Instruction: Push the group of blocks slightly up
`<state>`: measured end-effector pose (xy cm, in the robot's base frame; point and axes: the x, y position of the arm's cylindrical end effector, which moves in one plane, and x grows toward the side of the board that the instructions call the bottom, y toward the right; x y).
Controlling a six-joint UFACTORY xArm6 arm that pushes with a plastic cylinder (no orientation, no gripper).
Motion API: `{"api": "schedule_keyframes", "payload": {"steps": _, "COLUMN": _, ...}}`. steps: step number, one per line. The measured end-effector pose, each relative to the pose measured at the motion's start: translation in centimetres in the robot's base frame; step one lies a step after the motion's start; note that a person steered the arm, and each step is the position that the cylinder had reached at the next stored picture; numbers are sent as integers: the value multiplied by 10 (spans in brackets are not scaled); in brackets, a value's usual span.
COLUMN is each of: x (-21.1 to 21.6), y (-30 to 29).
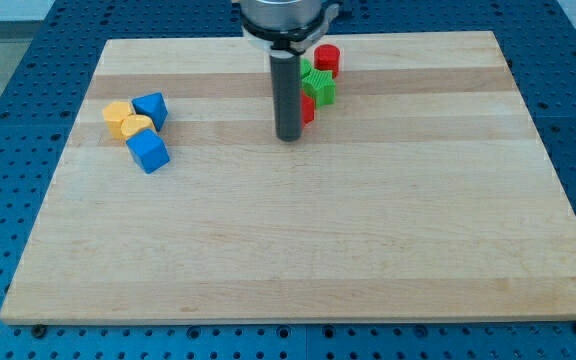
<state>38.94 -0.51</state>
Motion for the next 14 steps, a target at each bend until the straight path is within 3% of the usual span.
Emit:
{"api": "schedule_keyframes", "payload": {"steps": 2, "x": -52, "y": 25}}
{"api": "schedule_keyframes", "payload": {"steps": 7, "x": -76, "y": 25}}
{"api": "schedule_keyframes", "payload": {"steps": 8, "x": -60, "y": 27}}
{"api": "schedule_keyframes", "payload": {"steps": 9, "x": -13, "y": 33}}
{"api": "schedule_keyframes", "payload": {"steps": 10, "x": -11, "y": 9}}
{"api": "schedule_keyframes", "payload": {"steps": 13, "x": -101, "y": -24}}
{"api": "schedule_keyframes", "payload": {"steps": 14, "x": -102, "y": -24}}
